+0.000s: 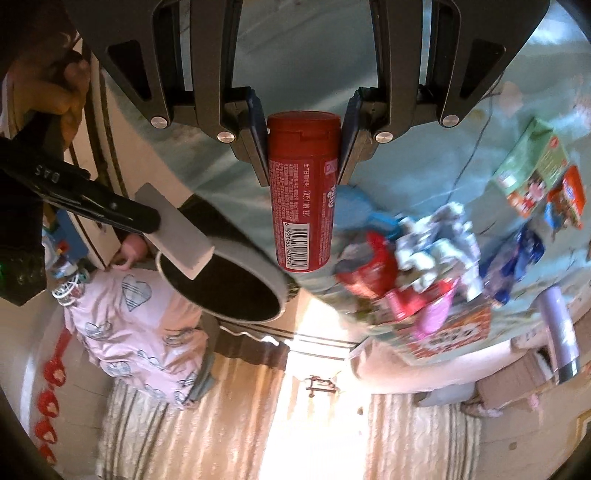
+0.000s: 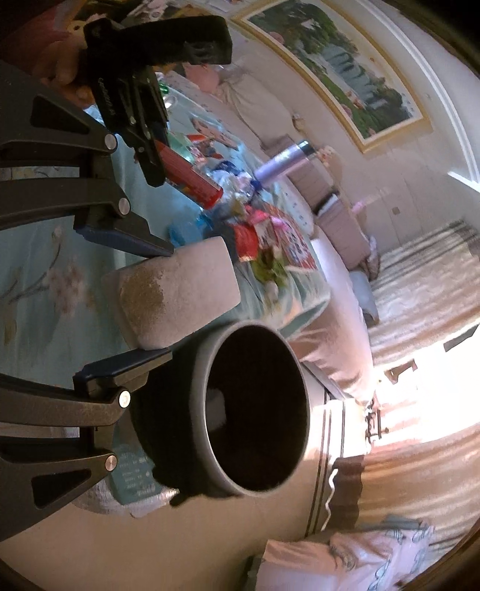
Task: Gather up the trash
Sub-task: 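Carry the red tube and white block over the bin and release both, then grasp the green milk carton with the left tool while the right tool grasps the blue plastic brush, then carry the carton and blue brush over the bin and release both, then move both open tools back over the remaining trash on the table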
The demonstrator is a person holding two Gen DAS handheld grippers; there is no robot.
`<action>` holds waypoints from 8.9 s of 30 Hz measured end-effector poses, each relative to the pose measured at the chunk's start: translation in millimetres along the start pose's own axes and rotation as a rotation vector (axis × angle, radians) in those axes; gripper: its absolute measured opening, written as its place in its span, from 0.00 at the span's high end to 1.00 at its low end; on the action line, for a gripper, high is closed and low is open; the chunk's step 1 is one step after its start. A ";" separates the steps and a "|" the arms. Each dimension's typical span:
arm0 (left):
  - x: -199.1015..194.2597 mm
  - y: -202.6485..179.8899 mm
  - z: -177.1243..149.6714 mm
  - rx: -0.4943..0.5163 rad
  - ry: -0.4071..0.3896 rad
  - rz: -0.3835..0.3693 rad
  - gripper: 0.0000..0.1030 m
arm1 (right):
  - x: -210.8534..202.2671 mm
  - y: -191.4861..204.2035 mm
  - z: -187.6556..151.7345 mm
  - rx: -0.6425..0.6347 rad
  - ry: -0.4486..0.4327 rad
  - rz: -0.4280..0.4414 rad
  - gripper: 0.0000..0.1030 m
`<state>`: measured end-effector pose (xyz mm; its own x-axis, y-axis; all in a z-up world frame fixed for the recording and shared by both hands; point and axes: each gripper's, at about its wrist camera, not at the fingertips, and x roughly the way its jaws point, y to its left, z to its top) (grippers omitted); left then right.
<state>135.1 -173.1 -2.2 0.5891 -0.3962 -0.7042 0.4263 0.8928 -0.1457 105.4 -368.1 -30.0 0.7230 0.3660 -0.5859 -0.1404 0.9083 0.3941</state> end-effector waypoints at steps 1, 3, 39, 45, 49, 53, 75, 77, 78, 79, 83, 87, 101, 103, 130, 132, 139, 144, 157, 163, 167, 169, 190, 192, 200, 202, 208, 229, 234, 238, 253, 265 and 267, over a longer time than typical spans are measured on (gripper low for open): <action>1.1 -2.9 1.6 0.005 -0.001 -0.004 0.68 | -1.1 -4.9 1.7 0.009 -0.003 -0.005 0.51; 5.8 -11.7 8.2 0.014 -0.003 -0.015 0.68 | -2.8 -12.1 4.6 0.024 -0.013 -0.011 0.51; 99.3 -79.4 89.2 0.116 0.051 -0.057 0.68 | 30.0 -93.5 72.3 0.074 -0.038 -0.166 0.51; 109.5 -79.4 94.2 0.110 0.073 -0.068 0.67 | 38.3 -101.0 75.8 0.085 -0.024 -0.180 0.49; 109.4 -75.7 93.7 0.089 0.078 -0.067 0.47 | 42.4 -105.5 77.8 0.111 -0.022 -0.173 0.42; 95.5 -69.0 88.5 0.068 0.039 -0.068 0.36 | 39.1 -106.6 75.3 0.136 -0.032 -0.155 0.27; 0.2 38.2 -11.1 -0.111 -0.005 0.025 0.36 | 34.3 7.5 14.5 0.066 -0.017 0.017 0.13; -7.4 51.2 -19.7 -0.136 -0.008 0.043 0.36 | 39.8 18.7 8.4 0.054 0.000 0.027 0.13; -10.0 56.9 -23.5 -0.148 -0.009 0.050 0.36 | 43.0 24.3 5.8 0.048 0.009 0.035 0.13; -12.8 62.2 -27.0 -0.161 -0.010 0.056 0.36 | 46.3 30.2 3.5 0.041 0.018 0.040 0.13; -22.1 80.7 -39.8 -0.193 -0.013 0.078 0.36 | 55.4 49.7 -4.3 0.009 0.044 0.051 0.13; -29.8 96.2 -50.4 -0.216 -0.014 0.097 0.36 | 64.4 64.8 -9.4 -0.019 0.068 0.057 0.13; -46.0 142.8 -51.4 -0.189 -0.019 0.180 0.35 | 91.7 84.7 -3.6 -0.128 0.135 0.059 0.13; -44.8 152.5 -46.2 -0.168 -0.017 0.199 0.32 | 98.3 86.2 -0.2 -0.147 0.147 0.056 0.13; -12.4 151.0 -59.4 -0.112 0.078 0.164 0.46 | 128.8 95.7 -3.0 -0.282 0.233 -0.018 0.52; -17.9 139.5 -62.5 -0.118 0.066 0.137 0.46 | 120.0 92.6 -6.2 -0.261 0.223 -0.005 0.52; -21.9 98.5 -59.7 -0.097 0.044 0.070 0.46 | 83.6 75.1 -11.7 -0.182 0.157 -0.004 0.53; -16.3 75.6 -48.3 -0.081 0.032 0.036 0.46 | 62.7 59.6 -3.9 -0.141 0.111 -0.016 0.53; 4.9 36.5 -15.1 -0.043 0.019 0.004 0.47 | 37.3 23.0 9.2 -0.077 0.043 -0.043 0.58; 13.6 23.1 -1.8 -0.026 0.014 -0.005 0.47 | 32.5 6.5 17.5 -0.055 0.023 -0.059 0.59; 23.6 11.1 10.6 -0.008 0.013 -0.011 0.48 | 28.1 -10.1 27.5 -0.035 0.003 -0.082 0.60; 28.8 3.9 17.4 0.003 0.014 -0.017 0.48 | 25.8 -18.6 32.3 -0.023 -0.007 -0.091 0.60; 85.0 -50.8 74.7 0.095 0.041 -0.032 0.48 | 52.0 -77.8 63.2 0.042 -0.003 -0.159 0.86; 89.7 -53.8 79.3 0.100 0.046 -0.031 0.48 | 52.4 -79.9 64.6 0.042 -0.004 -0.162 0.86; 110.0 -65.1 94.0 0.107 0.076 -0.030 0.48 | 52.7 -89.7 72.8 0.049 -0.010 -0.182 0.86; 113.9 -67.6 95.3 0.107 0.081 -0.029 0.48 | 53.4 -89.8 73.3 0.049 -0.010 -0.188 0.86; 120.0 -69.3 95.8 0.107 0.086 -0.039 0.47 | 54.7 -94.2 76.0 0.053 -0.009 -0.196 0.86; 35.3 12.3 12.4 -0.085 0.043 -0.001 0.26 | 29.6 -26.2 37.6 0.066 -0.070 -0.052 0.13; 13.0 52.4 -11.5 -0.171 0.034 0.049 0.26 | 39.9 2.2 20.0 0.050 -0.033 -0.013 0.11; -3.3 80.8 -30.5 -0.227 0.028 0.088 0.26 | 52.1 24.7 7.4 0.026 0.006 0.015 0.11; -43.0 167.6 -70.5 -0.354 0.002 0.128 0.26 | 81.6 105.8 -4.3 -0.049 0.061 0.025 0.11; -46.4 228.5 -57.3 -0.400 0.058 0.153 0.26 | 108.8 146.9 5.9 -0.047 0.035 -0.010 0.11; -43.3 239.8 -50.5 -0.413 0.061 0.162 0.26 | 111.5 151.4 10.7 -0.058 0.020 -0.020 0.12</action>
<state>177.1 69.0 -41.7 0.5790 -0.2418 -0.7786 0.0148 0.9580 -0.2865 172.0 -191.9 -28.1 0.7126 0.3507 -0.6076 -0.1654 0.9257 0.3403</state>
